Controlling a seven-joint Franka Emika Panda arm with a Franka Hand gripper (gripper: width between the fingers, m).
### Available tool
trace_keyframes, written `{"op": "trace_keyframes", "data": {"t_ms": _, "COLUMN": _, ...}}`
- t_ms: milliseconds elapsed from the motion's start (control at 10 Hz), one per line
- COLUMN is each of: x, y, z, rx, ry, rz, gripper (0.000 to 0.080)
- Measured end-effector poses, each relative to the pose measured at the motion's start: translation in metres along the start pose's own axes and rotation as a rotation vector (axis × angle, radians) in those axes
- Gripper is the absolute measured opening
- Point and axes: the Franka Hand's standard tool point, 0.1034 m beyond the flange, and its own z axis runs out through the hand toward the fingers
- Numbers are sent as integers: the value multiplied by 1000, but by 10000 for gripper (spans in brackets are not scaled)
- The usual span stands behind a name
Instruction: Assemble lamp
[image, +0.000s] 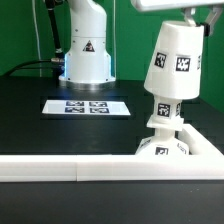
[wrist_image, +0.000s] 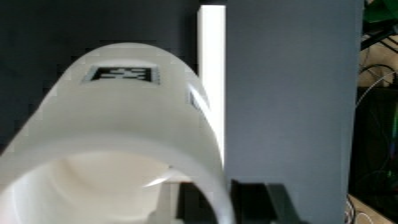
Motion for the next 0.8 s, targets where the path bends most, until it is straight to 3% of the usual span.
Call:
{"op": "trace_keyframes", "data": {"t_ms": 200, "x": -3, "y": 6, "z": 23, "rx": -7, "ry": 21, "rz": 3, "gripper": 45}}
{"op": "trace_keyframes", "data": {"t_ms": 400, "x": -5, "y": 9, "z": 31, "rx": -10, "ry": 16, "rz": 4, "gripper": 45}}
{"op": "trace_keyframes", "data": {"t_ms": 800, "x": -10, "y": 26, "z": 26, "rx": -18, "ry": -29, "rz": -2, "gripper": 48}}
